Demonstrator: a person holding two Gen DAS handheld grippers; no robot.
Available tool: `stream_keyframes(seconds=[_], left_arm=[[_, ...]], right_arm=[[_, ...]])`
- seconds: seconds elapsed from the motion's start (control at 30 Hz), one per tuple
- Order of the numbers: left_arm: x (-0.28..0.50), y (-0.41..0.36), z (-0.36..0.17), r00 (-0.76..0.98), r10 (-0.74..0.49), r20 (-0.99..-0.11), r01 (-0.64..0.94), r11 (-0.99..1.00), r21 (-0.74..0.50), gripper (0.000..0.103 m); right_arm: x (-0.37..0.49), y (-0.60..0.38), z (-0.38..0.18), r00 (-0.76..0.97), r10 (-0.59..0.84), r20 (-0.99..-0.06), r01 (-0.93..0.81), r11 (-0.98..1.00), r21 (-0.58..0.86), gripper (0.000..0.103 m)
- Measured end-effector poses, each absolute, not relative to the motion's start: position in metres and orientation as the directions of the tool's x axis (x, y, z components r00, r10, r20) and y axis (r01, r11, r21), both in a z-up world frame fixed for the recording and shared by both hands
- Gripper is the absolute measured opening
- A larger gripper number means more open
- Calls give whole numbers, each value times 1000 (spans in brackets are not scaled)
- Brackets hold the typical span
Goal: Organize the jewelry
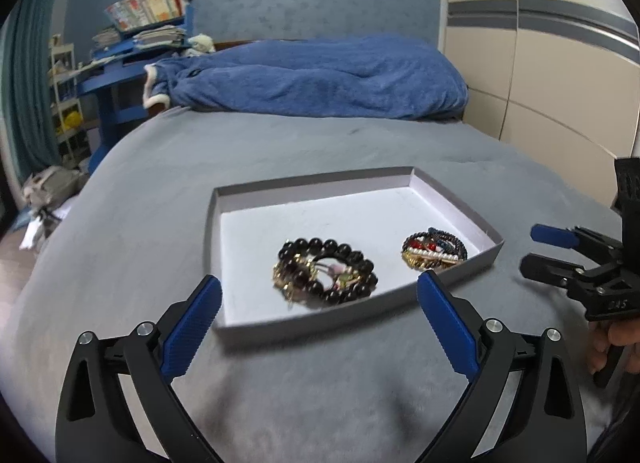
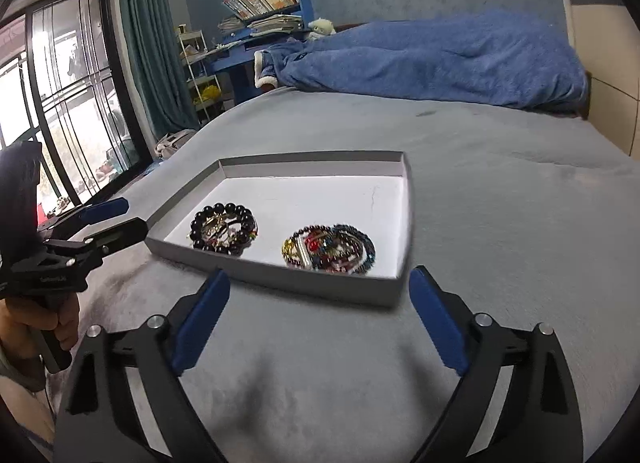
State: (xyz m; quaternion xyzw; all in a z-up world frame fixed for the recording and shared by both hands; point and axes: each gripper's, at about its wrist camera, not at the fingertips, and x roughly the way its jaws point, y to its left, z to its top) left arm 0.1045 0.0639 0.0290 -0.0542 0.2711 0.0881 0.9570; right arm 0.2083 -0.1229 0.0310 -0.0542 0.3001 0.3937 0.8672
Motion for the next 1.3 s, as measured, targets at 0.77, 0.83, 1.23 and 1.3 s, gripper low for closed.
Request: stream_keyframes(seconds=[0.77,0.83,1.23,1.3], left_arm=[[70,50,6,851,156,-501,-208,977,-49,98],[70,50,6,850,154,-504,-208,977,-52,98],[69,51,6,847,172,-503,-224,973,-46,98],[69,51,6,848,173,-501,-224,974,-43,98]], right_arm=[[169,-123,15,522,651,-550,-755,653,56,97],[169,-123,15,524,651,-549,-755,654,55,97],[170,-123,15,524,651,-548,-754,654,56,97],[170,-123,15,525,651,-548,-754,654,56,97]])
